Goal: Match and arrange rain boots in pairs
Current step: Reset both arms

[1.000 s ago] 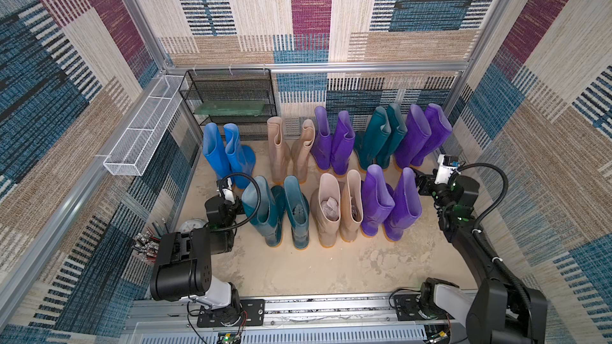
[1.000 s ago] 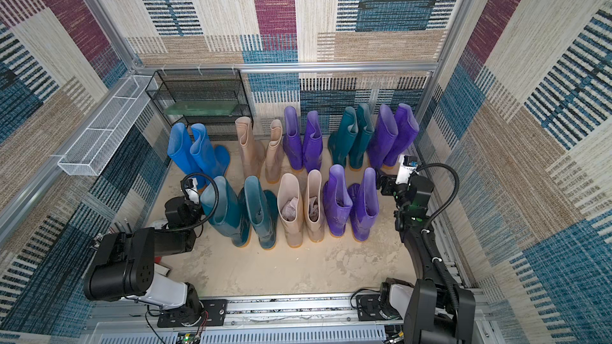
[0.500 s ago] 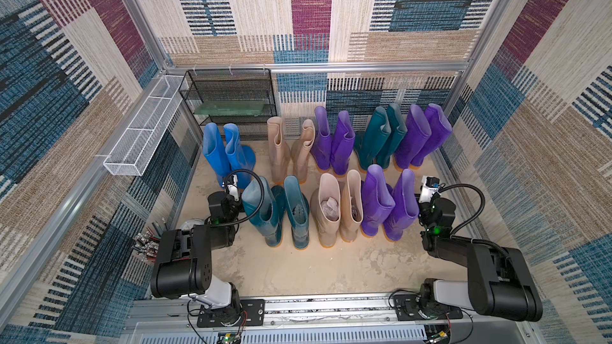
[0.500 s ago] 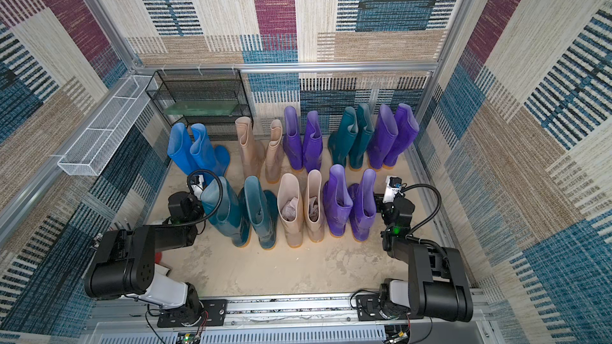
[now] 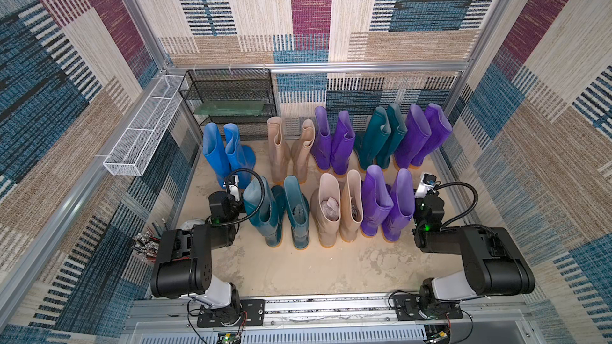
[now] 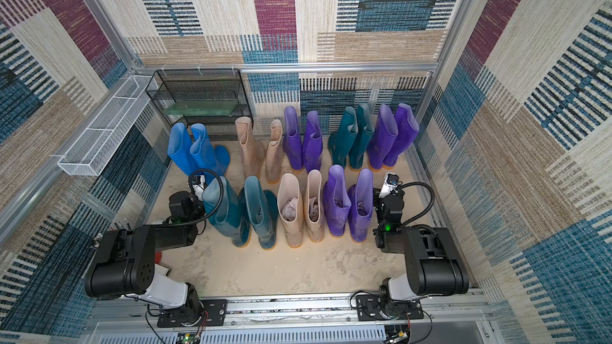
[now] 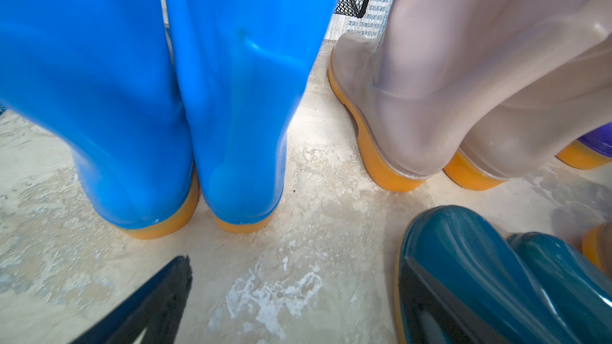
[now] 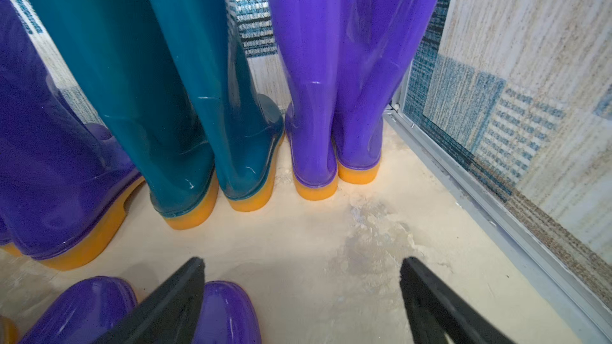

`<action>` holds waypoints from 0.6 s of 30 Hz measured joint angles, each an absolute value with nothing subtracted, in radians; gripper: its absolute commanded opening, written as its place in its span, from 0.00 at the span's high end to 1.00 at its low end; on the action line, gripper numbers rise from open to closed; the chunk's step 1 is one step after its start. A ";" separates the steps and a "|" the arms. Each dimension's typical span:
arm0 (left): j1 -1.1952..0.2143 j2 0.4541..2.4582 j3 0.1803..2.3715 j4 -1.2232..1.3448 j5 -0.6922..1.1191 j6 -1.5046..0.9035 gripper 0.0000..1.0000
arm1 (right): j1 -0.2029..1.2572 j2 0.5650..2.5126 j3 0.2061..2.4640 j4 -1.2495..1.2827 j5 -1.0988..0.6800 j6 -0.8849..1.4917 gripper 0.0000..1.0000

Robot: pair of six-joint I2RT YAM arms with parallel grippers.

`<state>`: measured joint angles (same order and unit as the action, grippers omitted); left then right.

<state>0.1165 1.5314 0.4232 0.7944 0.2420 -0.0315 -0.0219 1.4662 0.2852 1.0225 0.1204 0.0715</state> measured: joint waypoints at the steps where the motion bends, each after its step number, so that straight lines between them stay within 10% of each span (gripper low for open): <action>1: 0.115 1.531 0.425 0.793 0.242 -0.031 0.00 | -0.022 1.466 0.285 1.023 0.124 0.072 0.05; 18: 0.110 1.531 0.430 0.792 0.239 -0.031 0.00 | 0.002 1.468 0.292 1.005 0.179 0.071 0.05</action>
